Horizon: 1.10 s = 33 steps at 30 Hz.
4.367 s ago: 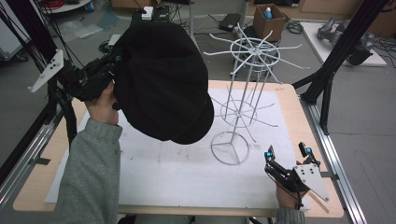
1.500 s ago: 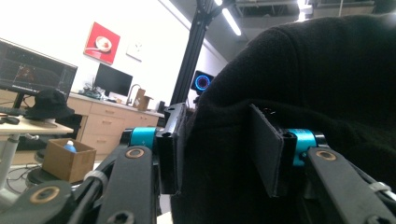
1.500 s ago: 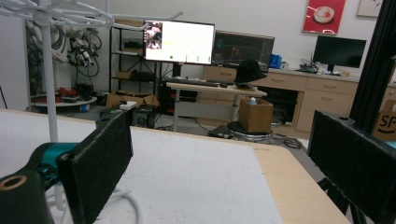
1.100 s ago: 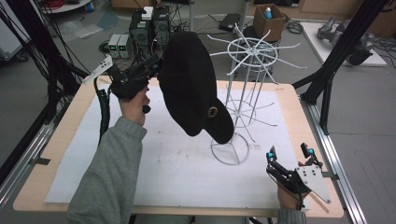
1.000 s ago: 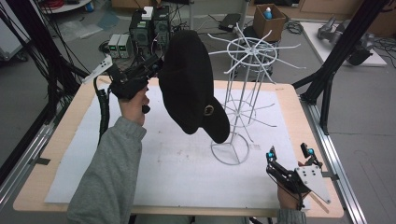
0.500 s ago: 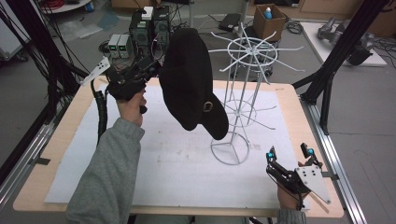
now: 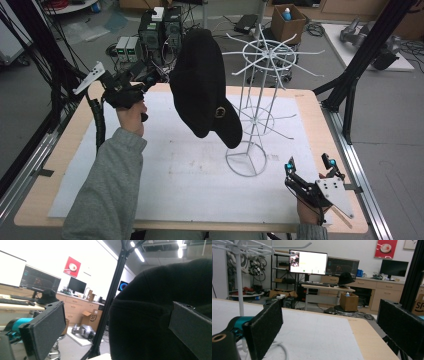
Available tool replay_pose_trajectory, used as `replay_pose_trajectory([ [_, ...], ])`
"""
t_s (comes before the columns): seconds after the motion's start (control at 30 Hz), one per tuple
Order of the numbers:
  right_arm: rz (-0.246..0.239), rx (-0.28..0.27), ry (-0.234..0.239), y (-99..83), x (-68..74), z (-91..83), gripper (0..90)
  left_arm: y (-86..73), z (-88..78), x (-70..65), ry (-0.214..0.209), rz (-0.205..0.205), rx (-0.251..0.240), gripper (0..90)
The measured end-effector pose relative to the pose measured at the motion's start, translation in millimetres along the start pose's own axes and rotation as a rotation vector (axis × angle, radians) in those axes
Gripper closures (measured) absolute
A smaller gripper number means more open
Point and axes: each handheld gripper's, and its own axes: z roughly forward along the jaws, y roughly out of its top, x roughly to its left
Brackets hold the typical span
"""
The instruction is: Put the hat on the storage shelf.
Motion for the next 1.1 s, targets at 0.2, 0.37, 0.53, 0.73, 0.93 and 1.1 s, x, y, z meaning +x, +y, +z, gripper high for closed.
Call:
replay_pose_trajectory([
  [0.2, -0.001, 0.002, 0.001, 0.0, 0.7, 0.0, 5.8, 5.1, -18.0, 8.0, 0.044, 0.040, 0.010, 1.7],
  [0.37, -0.006, 0.003, 0.001, -0.1, 1.1, 0.1, 5.8, 8.1, -38.3, 15.2, 0.074, 0.079, 0.031, 1.7],
  [0.53, -0.009, 0.000, 0.004, 0.1, 2.6, 0.1, 5.8, 6.1, -45.6, 21.7, 0.081, 0.054, 0.027, 1.7],
  [0.73, -0.010, 0.006, 0.006, -0.1, 3.3, 0.2, 5.8, 6.4, -55.6, 24.0, 0.091, 0.083, 0.036, 1.7],
  [0.93, -0.011, -0.001, 0.006, 0.2, 2.4, -0.4, 5.8, 3.6, -74.0, 28.7, 0.123, 0.121, 0.066, 1.7],
  [1.1, -0.008, 0.003, 0.005, 0.2, 3.5, -0.6, 5.8, 1.5, -93.8, 30.5, 0.157, 0.149, 0.083, 1.7],
])
